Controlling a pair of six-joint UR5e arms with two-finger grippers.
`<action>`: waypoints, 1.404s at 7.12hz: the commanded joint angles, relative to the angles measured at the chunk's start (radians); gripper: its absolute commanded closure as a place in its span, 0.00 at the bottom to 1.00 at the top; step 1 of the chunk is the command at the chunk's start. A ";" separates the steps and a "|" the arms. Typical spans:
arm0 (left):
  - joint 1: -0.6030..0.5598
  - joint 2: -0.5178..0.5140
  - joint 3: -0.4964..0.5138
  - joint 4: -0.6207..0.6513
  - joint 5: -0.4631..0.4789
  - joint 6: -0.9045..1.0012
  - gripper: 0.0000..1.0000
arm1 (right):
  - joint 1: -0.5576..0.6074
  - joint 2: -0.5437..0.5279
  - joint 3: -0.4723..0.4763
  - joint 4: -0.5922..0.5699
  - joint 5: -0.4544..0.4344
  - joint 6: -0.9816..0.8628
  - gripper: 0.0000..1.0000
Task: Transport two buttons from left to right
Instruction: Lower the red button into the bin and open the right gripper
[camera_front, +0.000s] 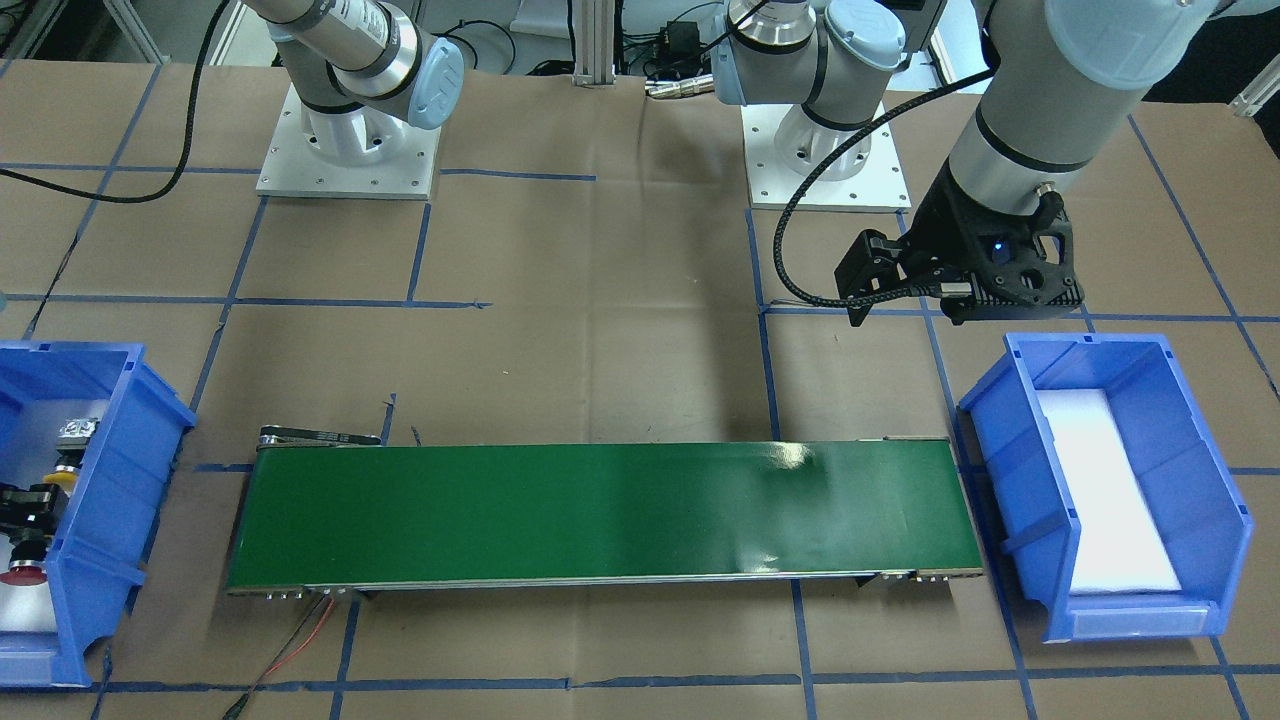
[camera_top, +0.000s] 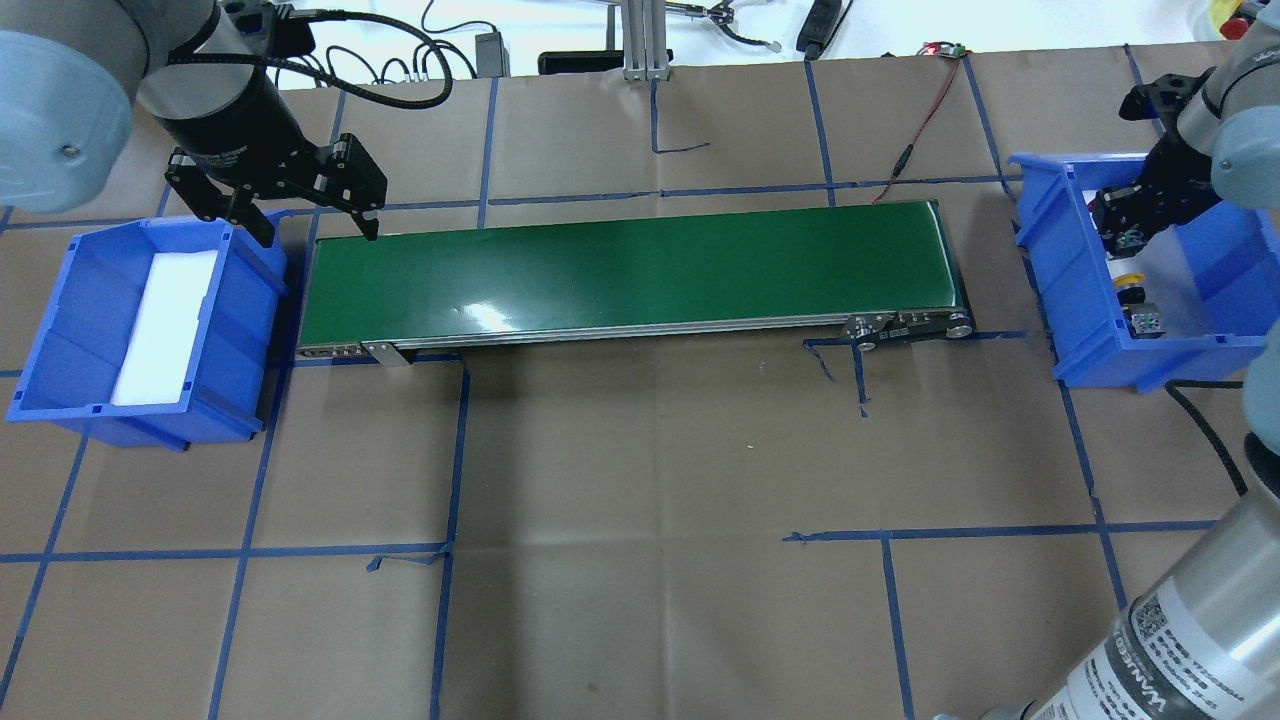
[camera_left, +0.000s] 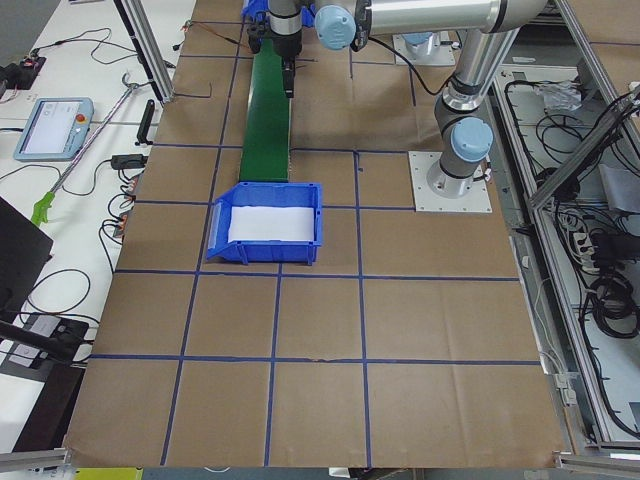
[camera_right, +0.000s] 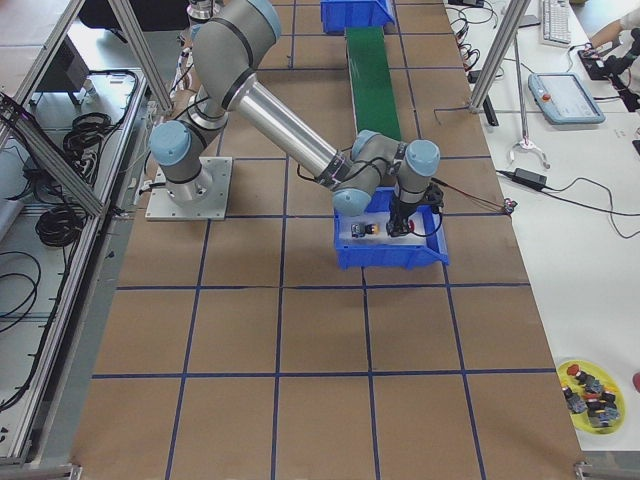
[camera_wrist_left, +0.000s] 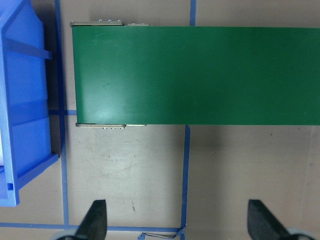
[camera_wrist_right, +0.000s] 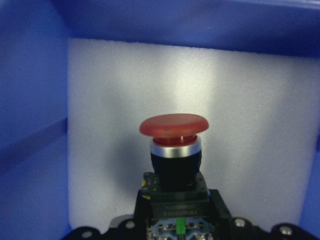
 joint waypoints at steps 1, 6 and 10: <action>0.000 0.000 0.000 0.000 0.000 0.000 0.01 | 0.000 0.001 -0.009 0.000 -0.001 0.002 0.41; 0.001 0.000 0.000 0.000 -0.002 0.000 0.01 | 0.000 -0.030 -0.017 0.012 0.007 0.008 0.00; 0.000 0.000 0.000 0.000 -0.002 0.000 0.01 | 0.039 -0.249 -0.179 0.278 0.015 0.100 0.00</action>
